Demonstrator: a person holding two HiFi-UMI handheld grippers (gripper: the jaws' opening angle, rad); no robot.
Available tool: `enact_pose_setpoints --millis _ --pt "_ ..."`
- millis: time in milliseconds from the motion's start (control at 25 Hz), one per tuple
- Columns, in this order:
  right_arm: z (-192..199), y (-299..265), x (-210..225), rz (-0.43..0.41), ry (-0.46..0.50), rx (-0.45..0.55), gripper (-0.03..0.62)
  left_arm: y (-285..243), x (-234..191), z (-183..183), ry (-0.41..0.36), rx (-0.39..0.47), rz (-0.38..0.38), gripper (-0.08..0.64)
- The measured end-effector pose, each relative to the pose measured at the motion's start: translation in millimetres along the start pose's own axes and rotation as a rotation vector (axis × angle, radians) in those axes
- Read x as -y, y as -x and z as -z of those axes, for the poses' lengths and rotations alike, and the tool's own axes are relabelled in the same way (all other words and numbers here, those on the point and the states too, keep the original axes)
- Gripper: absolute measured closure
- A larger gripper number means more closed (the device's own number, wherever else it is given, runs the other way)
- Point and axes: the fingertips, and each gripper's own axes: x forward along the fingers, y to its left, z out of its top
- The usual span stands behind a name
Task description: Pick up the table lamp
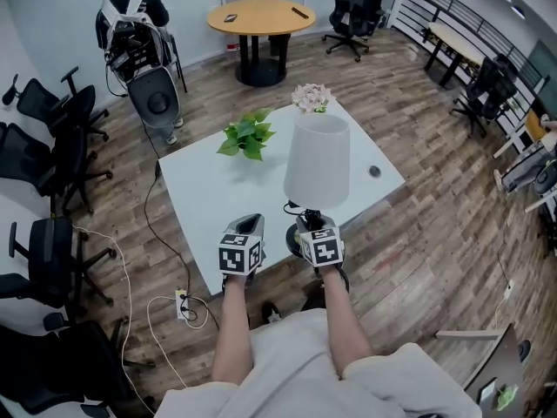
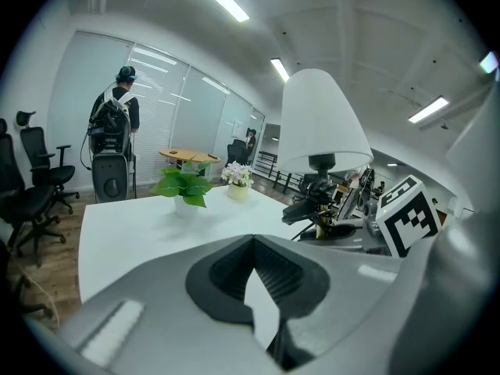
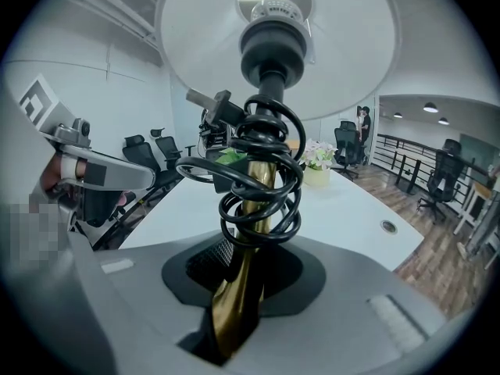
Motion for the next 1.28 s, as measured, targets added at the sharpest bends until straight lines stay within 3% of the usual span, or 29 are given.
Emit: enact_pose_setpoints --millis 200,400,1280 --pt "0 0 -1 -0.002 0.003 0.001 0.474 -1 2 -1 -0.008 -0.004 0.003 0.560" --pt "3 2 -2 -0.006 -0.009 0.012 0.476 -4 14 4 -0.018 -0.013 0.054 0.560" --pt "9 13 10 -0.012 -0.022 0.030 0.476 -15 38 6 -0.098 -0.046 0.077 0.560"
